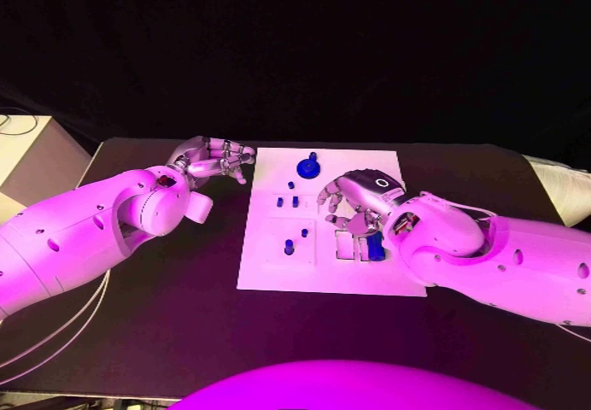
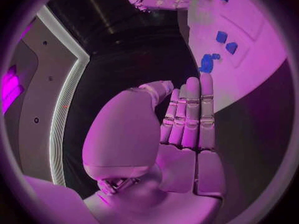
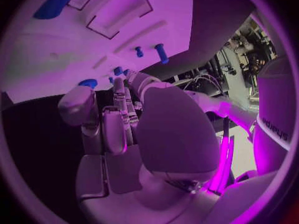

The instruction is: Assemble the parts on the task board

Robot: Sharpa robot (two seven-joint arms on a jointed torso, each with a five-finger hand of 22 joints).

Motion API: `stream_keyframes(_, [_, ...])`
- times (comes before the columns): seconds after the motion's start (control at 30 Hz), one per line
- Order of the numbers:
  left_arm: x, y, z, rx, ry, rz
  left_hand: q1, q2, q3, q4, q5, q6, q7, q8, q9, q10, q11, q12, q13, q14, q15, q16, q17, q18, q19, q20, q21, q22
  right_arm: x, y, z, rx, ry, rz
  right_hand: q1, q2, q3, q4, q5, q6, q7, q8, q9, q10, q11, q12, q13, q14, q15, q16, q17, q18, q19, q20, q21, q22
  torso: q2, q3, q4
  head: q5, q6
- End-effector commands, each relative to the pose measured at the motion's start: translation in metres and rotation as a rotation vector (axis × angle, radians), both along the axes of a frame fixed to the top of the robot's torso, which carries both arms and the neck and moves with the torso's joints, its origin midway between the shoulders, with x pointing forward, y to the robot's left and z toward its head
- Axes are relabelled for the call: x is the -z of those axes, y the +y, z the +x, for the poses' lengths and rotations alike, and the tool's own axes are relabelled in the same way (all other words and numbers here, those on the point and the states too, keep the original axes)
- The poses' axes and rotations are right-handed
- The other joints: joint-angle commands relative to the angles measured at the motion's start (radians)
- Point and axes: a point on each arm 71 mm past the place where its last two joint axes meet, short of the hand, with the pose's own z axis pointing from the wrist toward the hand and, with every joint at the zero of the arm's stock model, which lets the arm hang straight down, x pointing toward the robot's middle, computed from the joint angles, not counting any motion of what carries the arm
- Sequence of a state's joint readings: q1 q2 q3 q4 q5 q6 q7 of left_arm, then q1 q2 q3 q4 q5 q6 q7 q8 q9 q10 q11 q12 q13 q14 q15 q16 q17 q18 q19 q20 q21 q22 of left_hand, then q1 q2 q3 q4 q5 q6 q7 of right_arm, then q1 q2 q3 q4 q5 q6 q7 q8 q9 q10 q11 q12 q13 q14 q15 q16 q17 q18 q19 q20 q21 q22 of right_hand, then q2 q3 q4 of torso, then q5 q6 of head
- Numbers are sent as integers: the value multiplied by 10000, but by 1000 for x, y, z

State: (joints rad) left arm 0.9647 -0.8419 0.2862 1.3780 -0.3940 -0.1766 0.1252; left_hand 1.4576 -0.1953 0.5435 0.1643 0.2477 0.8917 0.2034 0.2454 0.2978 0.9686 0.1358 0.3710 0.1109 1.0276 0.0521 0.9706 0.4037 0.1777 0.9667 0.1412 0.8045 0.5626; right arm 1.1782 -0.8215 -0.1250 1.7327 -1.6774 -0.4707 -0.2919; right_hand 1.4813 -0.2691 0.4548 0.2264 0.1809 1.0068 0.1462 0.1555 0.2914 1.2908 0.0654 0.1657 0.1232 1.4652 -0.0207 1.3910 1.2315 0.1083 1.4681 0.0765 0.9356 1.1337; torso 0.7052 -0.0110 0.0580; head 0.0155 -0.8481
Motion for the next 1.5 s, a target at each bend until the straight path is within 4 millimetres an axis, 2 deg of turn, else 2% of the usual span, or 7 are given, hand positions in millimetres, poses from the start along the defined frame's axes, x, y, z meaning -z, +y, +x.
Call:
stream_keyframes(0.03, [1, 0, -2, -67, -115, -185, 84, 39, -6, 29, 21, 60, -10, 57, -11, -88, -6, 47, -11, 69, 20, -35, -10, 67, 87, 10, -36, -10, -4, -21, 10, 630, 2207, 2029, -130, -106, -60, 3, 174, 303, -240, 285, 147, 1129, -357, 928, 652, 511, -252, 265, 426, -32, 317, -222, 533, 382, -20, 10, -3, -176, 127])
stream_keyframes(0.1, [4, 0, -3, -72, -77, -198, 84, 39, -6, 29, 21, 60, -10, 57, -11, -88, -6, 47, -11, 69, 20, -35, -10, 67, 87, 10, -36, -10, -5, -38, 15, 1140, 2968, 2377, -412, -123, -436, -30, 659, 375, -440, 488, 301, 1433, -519, 3449, 3071, 534, -417, 316, 466, -62, 366, -394, 632, 469, -32, 18, -2, -264, 181])
stream_keyframes(0.13, [4, 0, -3, -75, -67, -202, 84, 39, -6, 29, 21, 60, -10, 57, -11, -88, -6, 47, -11, 69, 20, -35, -10, 67, 87, 10, -36, -10, -5, -45, 17, 1354, 3223, 2468, -597, 166, -687, -36, 714, 190, -457, 752, 610, 954, -531, 8847, 8739, 587, -440, 481, 707, -133, 417, -464, 938, 732, -38, 19, -5, -291, 207])
stream_keyframes(0.3, [8, 0, -5, -98, -43, -251, 69, 33, -15, 44, 20, 52, -10, 53, -14, -79, -6, 57, -10, 64, 24, -39, -14, 65, 82, 13, -42, -14, 0, -83, 21, 2690, 4593, 2336, -1367, 450, -1210, 569, 860, -65, -450, 1280, 1277, 2485, -475, 13591, 13940, 844, -354, 1251, 2131, -386, 620, -396, 2592, 1930, -58, 46, -17, -411, 293])
stream_keyframes(0.73, [8, -2, -9, 8, -172, -526, 25, 2, -47, 80, 15, 34, -13, 46, -23, -76, -5, 70, -12, 58, 30, -43, -19, 62, 73, 20, -60, -25, 13, -126, 1, 4900, 6231, 910, -2756, 765, -2430, 664, 1234, -24, -594, 1740, 1920, 2800, -575, 14051, 14476, 973, -432, 1631, 2954, -548, 678, -436, 3638, 2710, -75, 72, -98, -589, 305])
stream_keyframes(1.17, [7, -5, -11, 93, -148, -566, 25, 2, -47, 80, 15, 34, -13, 46, -23, -76, -5, 70, -12, 58, 30, -43, -19, 62, 73, 20, -60, -25, 31, -121, -16, 5692, 6737, 331, -3478, 1219, -4735, 688, 1899, 174, -772, 2073, 2350, 2800, -725, 14051, 14476, 979, -545, 1651, 3007, -554, 631, -511, 3738, 2865, -79, 59, -83, -650, 252])
stream_keyframes(1.5, [7, -5, -12, 108, -71, -539, 10, 7, -53, 104, 20, 34, -16, 49, -26, -81, -7, 76, -15, 57, 30, -43, -22, 64, 71, 23, -73, -35, 36, -111, -17, 5671, 6832, 308, -3613, 1354, -5273, 699, 1762, 233, -822, 2232, 2483, 2800, -765, 14051, 14476, 980, -578, 1652, 3011, -558, 630, -536, 3762, 2901, -72, 58, -64, -688, 236])
